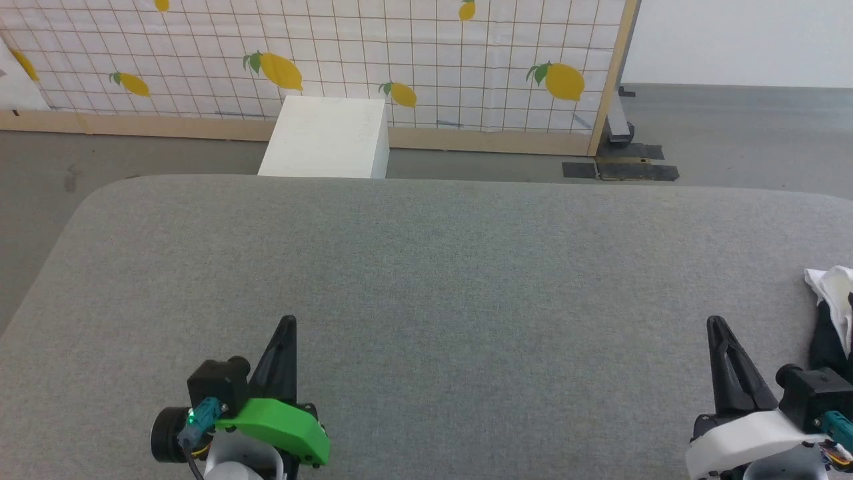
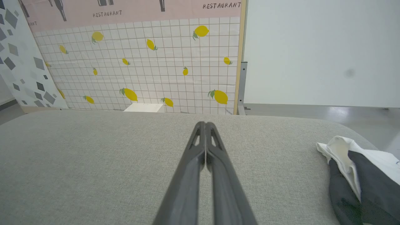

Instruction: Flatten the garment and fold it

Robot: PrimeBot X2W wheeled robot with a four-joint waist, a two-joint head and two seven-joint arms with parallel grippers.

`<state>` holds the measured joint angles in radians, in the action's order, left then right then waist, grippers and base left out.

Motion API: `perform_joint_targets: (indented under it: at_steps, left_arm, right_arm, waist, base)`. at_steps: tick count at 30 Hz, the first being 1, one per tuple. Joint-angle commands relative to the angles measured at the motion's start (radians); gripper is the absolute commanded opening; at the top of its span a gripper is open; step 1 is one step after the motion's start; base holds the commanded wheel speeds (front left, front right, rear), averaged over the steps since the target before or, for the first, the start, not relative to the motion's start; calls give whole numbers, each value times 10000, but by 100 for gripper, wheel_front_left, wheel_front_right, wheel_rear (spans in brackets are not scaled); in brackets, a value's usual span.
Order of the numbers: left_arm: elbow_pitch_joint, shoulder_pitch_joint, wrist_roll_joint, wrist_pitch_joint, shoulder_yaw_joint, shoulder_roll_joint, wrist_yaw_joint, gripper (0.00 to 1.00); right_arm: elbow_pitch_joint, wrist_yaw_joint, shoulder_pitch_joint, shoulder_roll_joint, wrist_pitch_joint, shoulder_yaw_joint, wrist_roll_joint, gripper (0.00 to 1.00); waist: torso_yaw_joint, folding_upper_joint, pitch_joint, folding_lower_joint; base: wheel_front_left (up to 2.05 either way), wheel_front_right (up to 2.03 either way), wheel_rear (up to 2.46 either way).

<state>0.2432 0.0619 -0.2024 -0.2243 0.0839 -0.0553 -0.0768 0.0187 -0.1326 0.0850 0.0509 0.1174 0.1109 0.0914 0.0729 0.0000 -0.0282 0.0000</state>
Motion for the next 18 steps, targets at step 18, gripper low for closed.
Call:
perform_joint_targets:
  at_steps: [18]
  left_arm:
    - [-466, -174, 426, 399, -151, 16, 176, 0]
  right_arm:
    - [-51, 5, -224, -2, -223, -209, -211, 0]
  waist:
    - [-123, 0, 48, 0]
  base:
    - [0, 0, 0]
